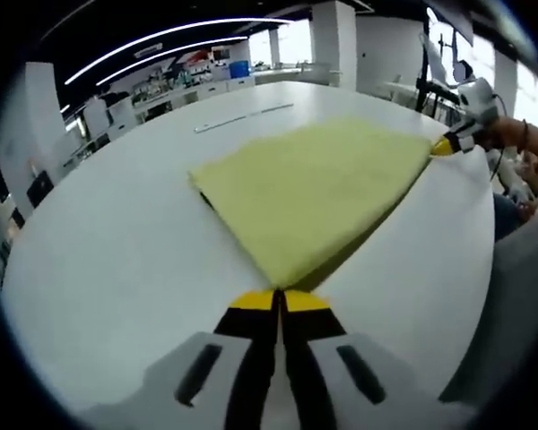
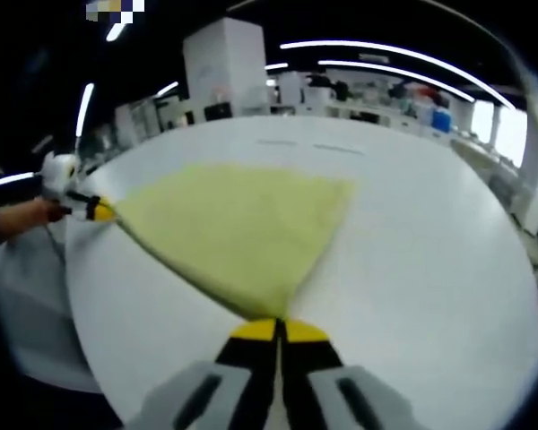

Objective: Fold the garment on the visible template until the final outline fits inside the template.

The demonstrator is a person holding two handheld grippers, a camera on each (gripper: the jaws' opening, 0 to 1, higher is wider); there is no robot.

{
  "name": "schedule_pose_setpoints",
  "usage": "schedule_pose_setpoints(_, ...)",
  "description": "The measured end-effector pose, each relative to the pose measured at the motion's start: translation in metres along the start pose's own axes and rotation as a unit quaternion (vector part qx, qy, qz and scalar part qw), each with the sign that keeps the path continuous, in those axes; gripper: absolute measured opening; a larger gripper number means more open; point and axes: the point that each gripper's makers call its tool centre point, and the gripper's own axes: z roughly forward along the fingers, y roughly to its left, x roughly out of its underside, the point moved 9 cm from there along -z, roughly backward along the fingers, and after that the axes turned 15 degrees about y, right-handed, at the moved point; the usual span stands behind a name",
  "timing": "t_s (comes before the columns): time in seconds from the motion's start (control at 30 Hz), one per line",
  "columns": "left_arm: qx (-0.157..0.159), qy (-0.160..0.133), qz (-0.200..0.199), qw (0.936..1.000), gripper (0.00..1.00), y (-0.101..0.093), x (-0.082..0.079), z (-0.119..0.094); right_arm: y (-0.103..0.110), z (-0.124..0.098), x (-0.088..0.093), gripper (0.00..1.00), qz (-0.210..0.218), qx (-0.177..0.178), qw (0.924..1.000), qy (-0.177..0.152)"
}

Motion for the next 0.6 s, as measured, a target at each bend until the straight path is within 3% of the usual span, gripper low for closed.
schedule_pose_setpoints(0.6, 0.004, 0.013, -0.020, 0.9997, 0.00, -0.0068, 0.0077, -0.0020, 0.0067, -0.0034, 0.0085, 0.00, 0.011, -0.004, 0.9999, 0.005)
